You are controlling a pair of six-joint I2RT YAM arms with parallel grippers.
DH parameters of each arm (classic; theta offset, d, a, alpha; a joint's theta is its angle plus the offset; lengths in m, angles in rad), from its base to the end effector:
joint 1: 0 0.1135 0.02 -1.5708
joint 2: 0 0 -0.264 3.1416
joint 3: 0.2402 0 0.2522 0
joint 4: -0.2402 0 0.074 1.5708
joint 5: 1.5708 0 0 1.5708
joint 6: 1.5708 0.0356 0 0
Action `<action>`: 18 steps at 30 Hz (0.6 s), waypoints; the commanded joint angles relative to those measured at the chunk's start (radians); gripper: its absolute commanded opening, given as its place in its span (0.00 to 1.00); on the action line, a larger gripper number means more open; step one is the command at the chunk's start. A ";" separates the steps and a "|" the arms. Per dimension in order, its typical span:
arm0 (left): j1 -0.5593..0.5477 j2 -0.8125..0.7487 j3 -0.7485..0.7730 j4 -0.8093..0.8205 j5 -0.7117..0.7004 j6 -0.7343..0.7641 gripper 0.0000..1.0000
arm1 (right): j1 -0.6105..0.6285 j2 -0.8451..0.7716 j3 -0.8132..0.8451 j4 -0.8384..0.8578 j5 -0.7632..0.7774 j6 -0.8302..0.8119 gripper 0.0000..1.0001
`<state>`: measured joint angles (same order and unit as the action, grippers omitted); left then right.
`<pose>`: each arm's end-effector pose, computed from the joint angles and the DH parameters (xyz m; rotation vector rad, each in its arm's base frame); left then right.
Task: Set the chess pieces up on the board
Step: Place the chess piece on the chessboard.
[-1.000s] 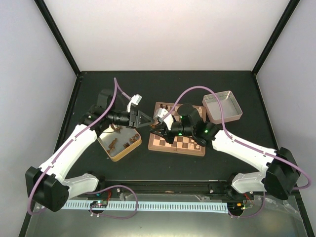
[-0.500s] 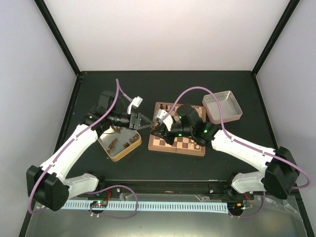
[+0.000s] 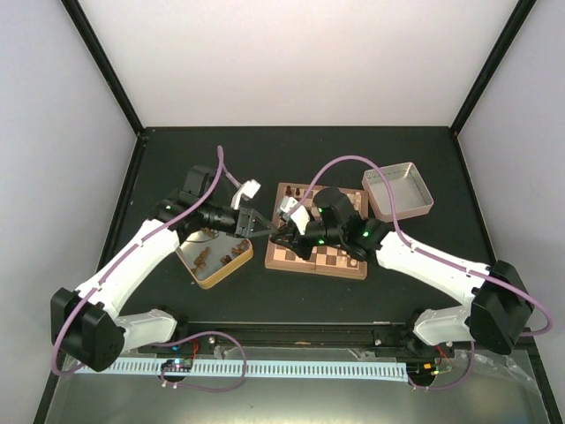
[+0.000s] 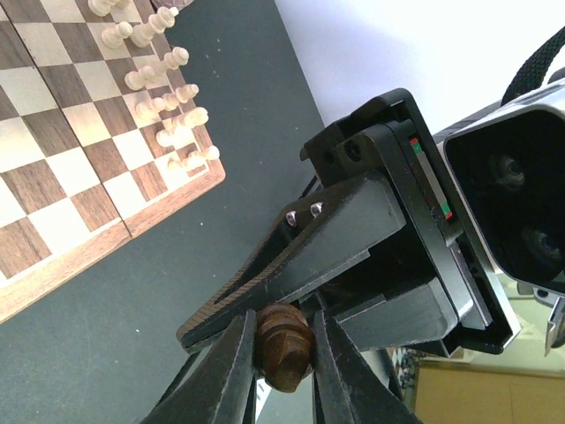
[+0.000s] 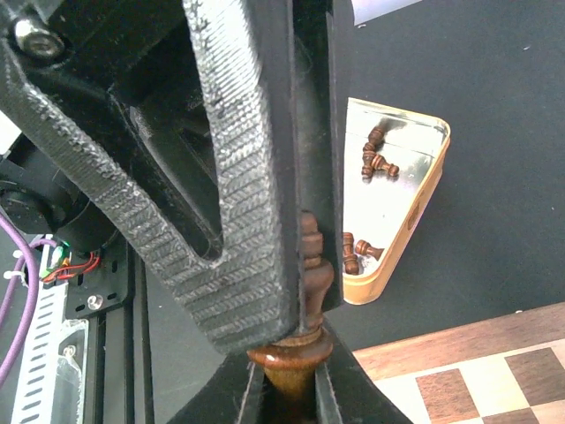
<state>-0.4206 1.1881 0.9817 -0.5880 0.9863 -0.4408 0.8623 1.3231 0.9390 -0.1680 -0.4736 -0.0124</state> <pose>0.2061 -0.1247 0.3001 0.4995 2.3876 -1.5702 0.1795 0.2345 0.2778 -1.2010 1.8683 0.9908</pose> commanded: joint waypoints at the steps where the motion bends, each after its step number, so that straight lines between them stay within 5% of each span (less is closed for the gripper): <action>1: -0.005 -0.001 0.051 -0.004 -0.061 0.010 0.05 | -0.003 -0.012 0.005 0.004 0.017 0.022 0.18; 4: -0.006 -0.005 0.048 0.006 -0.161 -0.009 0.03 | -0.004 -0.041 -0.029 0.015 0.049 0.045 0.46; 8: -0.007 -0.002 0.045 0.011 -0.298 -0.021 0.03 | -0.004 -0.113 -0.087 0.037 0.119 0.066 0.68; 14: -0.042 0.034 0.048 0.062 -0.495 -0.022 0.03 | -0.004 -0.281 -0.173 0.039 0.328 0.133 0.82; 18: -0.097 0.101 0.059 0.073 -0.676 -0.011 0.03 | -0.004 -0.393 -0.228 0.034 0.726 0.262 0.82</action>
<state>-0.4709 1.2308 0.9947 -0.5522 0.5331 -0.4572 0.8616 1.0176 0.7547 -0.1562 -0.1532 0.1204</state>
